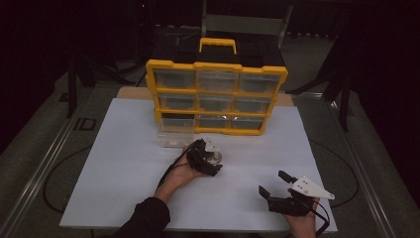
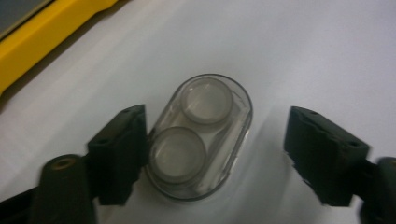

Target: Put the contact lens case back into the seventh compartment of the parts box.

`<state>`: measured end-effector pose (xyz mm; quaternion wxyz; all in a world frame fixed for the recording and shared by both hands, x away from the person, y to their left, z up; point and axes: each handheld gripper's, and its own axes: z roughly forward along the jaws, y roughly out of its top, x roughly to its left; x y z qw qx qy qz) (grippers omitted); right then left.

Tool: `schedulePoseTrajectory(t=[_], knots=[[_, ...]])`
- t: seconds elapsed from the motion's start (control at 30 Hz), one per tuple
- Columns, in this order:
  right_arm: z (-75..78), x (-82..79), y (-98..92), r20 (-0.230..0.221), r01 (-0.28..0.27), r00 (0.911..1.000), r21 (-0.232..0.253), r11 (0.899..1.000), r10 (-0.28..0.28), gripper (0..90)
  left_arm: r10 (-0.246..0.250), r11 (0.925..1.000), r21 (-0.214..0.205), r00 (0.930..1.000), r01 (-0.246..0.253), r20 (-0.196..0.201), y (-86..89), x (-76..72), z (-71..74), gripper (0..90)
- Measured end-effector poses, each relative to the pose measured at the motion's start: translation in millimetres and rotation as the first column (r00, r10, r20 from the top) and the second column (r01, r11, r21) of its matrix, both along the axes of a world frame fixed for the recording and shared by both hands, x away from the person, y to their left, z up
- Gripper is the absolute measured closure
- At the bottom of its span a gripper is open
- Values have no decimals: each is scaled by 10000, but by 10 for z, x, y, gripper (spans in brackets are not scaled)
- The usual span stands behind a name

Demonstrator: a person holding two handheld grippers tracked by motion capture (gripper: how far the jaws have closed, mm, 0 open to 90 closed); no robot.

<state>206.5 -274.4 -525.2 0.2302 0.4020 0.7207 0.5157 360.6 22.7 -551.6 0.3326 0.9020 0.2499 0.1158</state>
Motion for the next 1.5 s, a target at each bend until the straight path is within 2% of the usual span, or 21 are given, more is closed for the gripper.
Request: schedulePoseTrajectory(t=[0.17,0.33,0.5,0.63,0.83,1.17,1.3,1.5], knots=[[-2,2,0,-13,-8,10000,13,10000,8,83,6,9999,-169,9999,-8,-127,36,58,-1,389],[-3,3,-2,-20,-13,10000,11,10000,13,83,-284,9995,-124,9992,280,-286,30,44,9,438],[-6,5,12,-65,-19,10000,-25,10000,18,83,-332,9994,-57,9987,330,-374,-4,75,-10,428],[-7,7,7,-78,-14,10000,-6,10000,14,83,-370,9992,-175,9980,362,-512,-12,106,-19,425],[-9,10,16,-84,-59,9999,-57,10000,59,83,-455,9988,-219,9979,445,-461,-10,113,-19,490],[-11,14,13,-66,-69,10000,-74,9999,69,83,-454,9988,-187,9977,445,-507,-13,118,-10,498],[-9,14,5,-94,-33,9999,-1,10000,33,83,-387,9990,-263,9972,371,-645,-7,121,6,498],[-10,12,7,-91,-47,9999,15,10000,47,83,-420,9987,-304,9980,406,-476,-9,79,78,498]])
